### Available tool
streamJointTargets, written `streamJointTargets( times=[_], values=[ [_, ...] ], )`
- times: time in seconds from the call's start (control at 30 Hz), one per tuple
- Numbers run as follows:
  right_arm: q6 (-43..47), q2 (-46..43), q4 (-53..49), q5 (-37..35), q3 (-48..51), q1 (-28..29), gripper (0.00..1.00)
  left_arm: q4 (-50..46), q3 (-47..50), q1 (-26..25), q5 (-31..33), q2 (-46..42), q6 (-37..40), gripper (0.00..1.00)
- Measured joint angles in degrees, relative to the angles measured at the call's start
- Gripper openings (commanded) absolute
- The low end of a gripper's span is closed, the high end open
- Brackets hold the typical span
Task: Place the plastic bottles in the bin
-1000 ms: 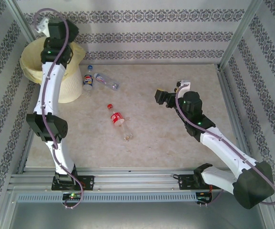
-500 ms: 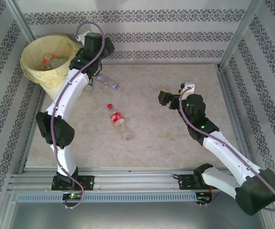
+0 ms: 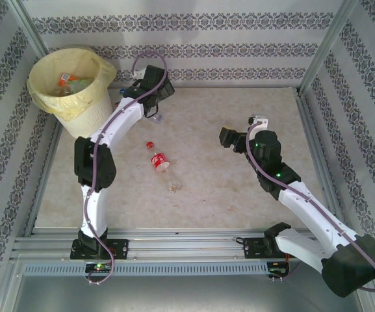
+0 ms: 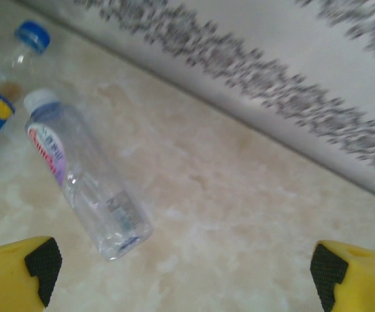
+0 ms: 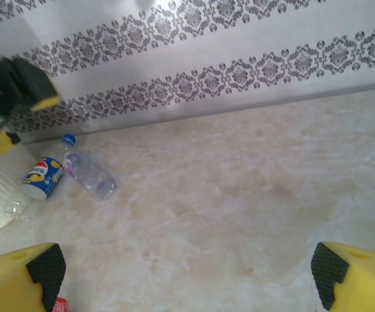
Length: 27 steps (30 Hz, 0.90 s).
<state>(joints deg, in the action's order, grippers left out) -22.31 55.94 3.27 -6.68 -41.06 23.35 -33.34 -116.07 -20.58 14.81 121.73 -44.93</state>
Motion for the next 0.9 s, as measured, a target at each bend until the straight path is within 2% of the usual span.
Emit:
streamJointTargets(
  times=[0.13, 0.37, 0.5, 0.63, 0.77, 0.9],
  values=[
    [0.2, -1.2, -2.4, -0.3, 0.0, 0.0, 0.98, -3.4, -2.7, 0.0, 2.4, 5.9, -2.2, 1.0],
    [0.5, -3.3, -5.2, -1.0, 0.0, 0.0, 0.98, -6.3, -5.2, 1.2, 6.5, 11.1, -6.8, 1.0],
    [1.1, -4.0, -6.5, -1.3, 0.0, 0.0, 0.98, -6.4, -6.5, 3.1, 6.7, 13.7, -8.1, 1.0],
    [1.3, -4.7, -7.5, -1.5, 0.0, -0.4, 0.98, -7.5, -13.1, 4.4, 7.3, 19.4, -8.1, 1.0],
    [1.3, -5.4, -8.6, -1.5, 0.0, -0.4, 0.98, -8.5, -18.7, 4.7, 8.2, 24.4, -8.3, 1.0],
    [1.3, -6.0, -9.3, -1.7, 0.0, -0.4, 0.98, -8.8, -19.9, 5.0, 8.1, 26.6, -9.3, 1.0]
  ],
)
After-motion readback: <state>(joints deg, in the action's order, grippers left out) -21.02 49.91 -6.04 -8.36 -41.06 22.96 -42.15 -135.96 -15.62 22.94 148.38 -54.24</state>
